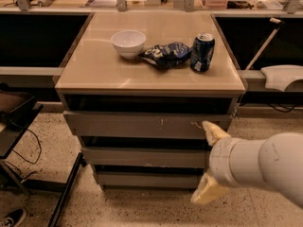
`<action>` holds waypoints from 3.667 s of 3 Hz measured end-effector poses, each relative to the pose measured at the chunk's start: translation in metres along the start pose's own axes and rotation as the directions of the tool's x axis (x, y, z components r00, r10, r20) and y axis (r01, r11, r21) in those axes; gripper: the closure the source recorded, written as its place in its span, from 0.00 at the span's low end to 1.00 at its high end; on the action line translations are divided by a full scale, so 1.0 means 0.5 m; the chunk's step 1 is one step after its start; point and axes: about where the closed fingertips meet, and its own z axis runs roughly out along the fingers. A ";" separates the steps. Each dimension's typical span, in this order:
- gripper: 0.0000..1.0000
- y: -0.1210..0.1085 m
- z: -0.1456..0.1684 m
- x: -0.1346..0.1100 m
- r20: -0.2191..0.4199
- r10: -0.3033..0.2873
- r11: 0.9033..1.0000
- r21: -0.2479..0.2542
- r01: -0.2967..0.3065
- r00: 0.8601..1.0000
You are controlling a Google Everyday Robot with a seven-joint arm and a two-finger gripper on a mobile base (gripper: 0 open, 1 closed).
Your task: Open bottom drawer
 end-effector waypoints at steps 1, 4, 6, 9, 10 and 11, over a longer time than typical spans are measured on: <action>0.00 -0.127 0.083 0.126 -0.016 0.032 0.994 0.105 -0.031 0.999; 0.00 -0.099 0.148 0.176 -0.075 -0.011 0.996 0.090 0.017 0.997; 0.00 -0.060 0.420 0.293 -0.075 0.112 0.994 0.015 -0.111 0.991; 0.00 0.006 0.499 0.353 -0.070 0.198 0.978 -0.055 -0.202 0.978; 0.00 0.075 0.565 0.465 -0.082 0.327 0.933 -0.129 -0.335 0.942; 0.00 0.137 0.605 0.601 -0.090 0.474 0.854 -0.197 -0.482 0.876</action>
Offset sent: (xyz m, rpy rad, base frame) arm 0.0607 -0.0477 -0.0265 0.0028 -0.0666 -0.0666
